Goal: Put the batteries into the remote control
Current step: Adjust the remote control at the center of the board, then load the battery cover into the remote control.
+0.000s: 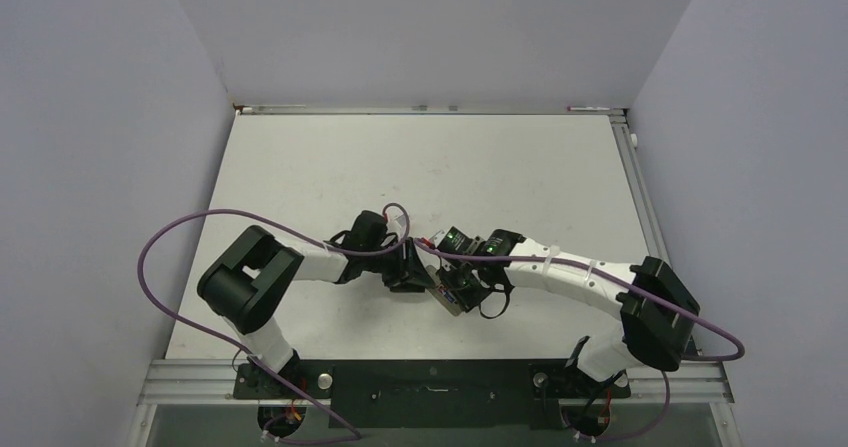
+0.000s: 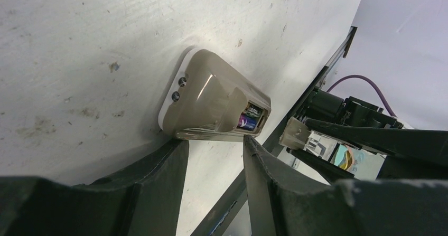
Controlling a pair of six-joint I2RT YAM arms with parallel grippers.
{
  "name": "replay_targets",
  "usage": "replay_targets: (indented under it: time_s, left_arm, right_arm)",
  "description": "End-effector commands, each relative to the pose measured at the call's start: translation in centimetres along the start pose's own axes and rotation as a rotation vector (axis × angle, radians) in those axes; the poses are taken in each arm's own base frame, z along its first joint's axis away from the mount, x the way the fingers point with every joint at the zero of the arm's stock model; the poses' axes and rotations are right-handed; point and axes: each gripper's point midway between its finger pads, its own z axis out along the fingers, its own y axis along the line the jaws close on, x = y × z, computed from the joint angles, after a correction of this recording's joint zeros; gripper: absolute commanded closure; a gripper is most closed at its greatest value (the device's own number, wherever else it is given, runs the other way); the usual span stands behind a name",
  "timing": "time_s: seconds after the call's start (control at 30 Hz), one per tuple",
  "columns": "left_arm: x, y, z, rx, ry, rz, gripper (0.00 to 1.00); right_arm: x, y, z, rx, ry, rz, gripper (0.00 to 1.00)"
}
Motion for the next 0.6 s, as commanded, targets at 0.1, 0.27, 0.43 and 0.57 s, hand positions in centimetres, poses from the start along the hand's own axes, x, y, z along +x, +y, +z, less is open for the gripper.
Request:
replay_targets:
  time_s: [0.1, 0.27, 0.43, 0.57]
  left_arm:
    - [-1.4, -0.3, 0.5, -0.016, -0.036, 0.054, 0.6]
    - [-1.5, -0.6, -0.1, -0.025, -0.048, 0.068, 0.6]
    - [-1.5, -0.4, -1.2, -0.069, -0.079, 0.081, 0.6]
    - [-1.6, -0.2, -2.5, -0.11, -0.122, 0.098, 0.59]
  right_arm:
    - [-2.1, 0.2, -0.1, -0.015, -0.047, 0.002, 0.91]
    - [-2.5, 0.2, 0.1, -0.017, -0.042, 0.008, 0.91]
    - [-2.9, 0.3, 0.4, -0.026, -0.035, 0.022, 0.91]
    - [-3.2, 0.5, 0.5, -0.032, -0.031, 0.035, 0.91]
